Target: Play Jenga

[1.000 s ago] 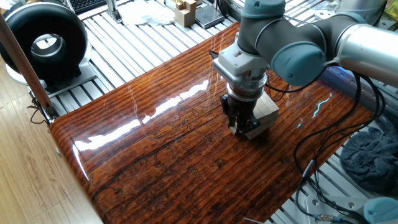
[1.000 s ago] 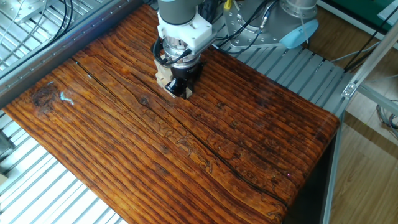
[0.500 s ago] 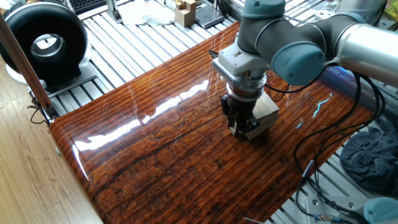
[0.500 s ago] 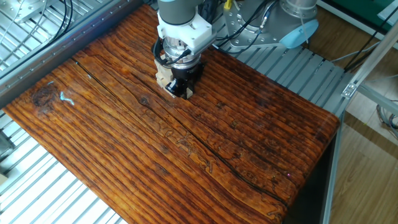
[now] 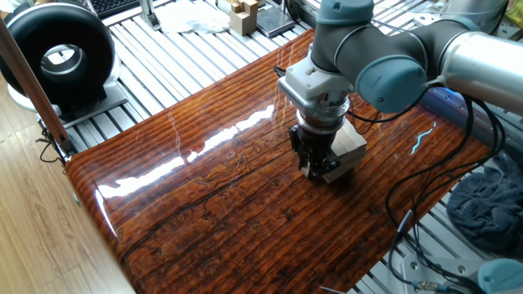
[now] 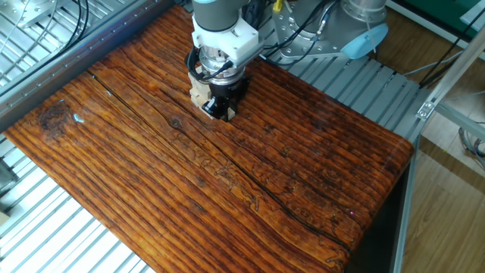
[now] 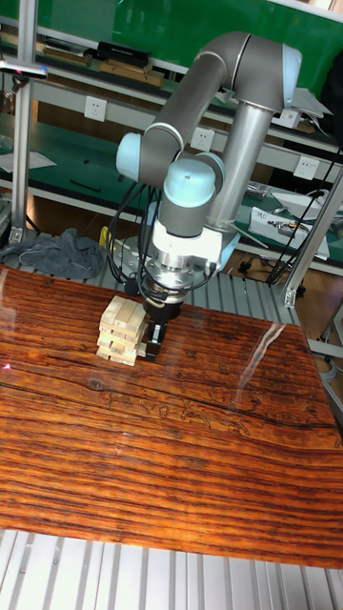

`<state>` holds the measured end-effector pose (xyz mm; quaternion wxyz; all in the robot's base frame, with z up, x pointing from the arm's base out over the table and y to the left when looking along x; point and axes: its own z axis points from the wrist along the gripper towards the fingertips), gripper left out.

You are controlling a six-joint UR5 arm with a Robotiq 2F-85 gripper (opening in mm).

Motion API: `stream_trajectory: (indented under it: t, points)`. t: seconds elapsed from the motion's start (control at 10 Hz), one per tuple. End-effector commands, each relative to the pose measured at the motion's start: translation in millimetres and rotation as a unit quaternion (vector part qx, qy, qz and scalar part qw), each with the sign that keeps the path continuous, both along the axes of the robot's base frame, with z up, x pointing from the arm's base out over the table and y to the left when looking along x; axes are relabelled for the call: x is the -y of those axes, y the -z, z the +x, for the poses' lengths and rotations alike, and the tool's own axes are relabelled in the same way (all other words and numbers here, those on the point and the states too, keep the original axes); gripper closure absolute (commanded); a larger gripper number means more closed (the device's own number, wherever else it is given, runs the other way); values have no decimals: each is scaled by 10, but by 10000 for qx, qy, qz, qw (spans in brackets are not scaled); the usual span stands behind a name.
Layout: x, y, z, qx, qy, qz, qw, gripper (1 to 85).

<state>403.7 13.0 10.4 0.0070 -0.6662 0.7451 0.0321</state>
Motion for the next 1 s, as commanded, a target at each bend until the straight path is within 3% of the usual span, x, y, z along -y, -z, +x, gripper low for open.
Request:
stream_trajectory:
  t: [0.0,0.9]
  points:
    - [-32,-8,15,8,62,53,10000,527]
    - [-58,-16,15,-4,131,6,9999,560]
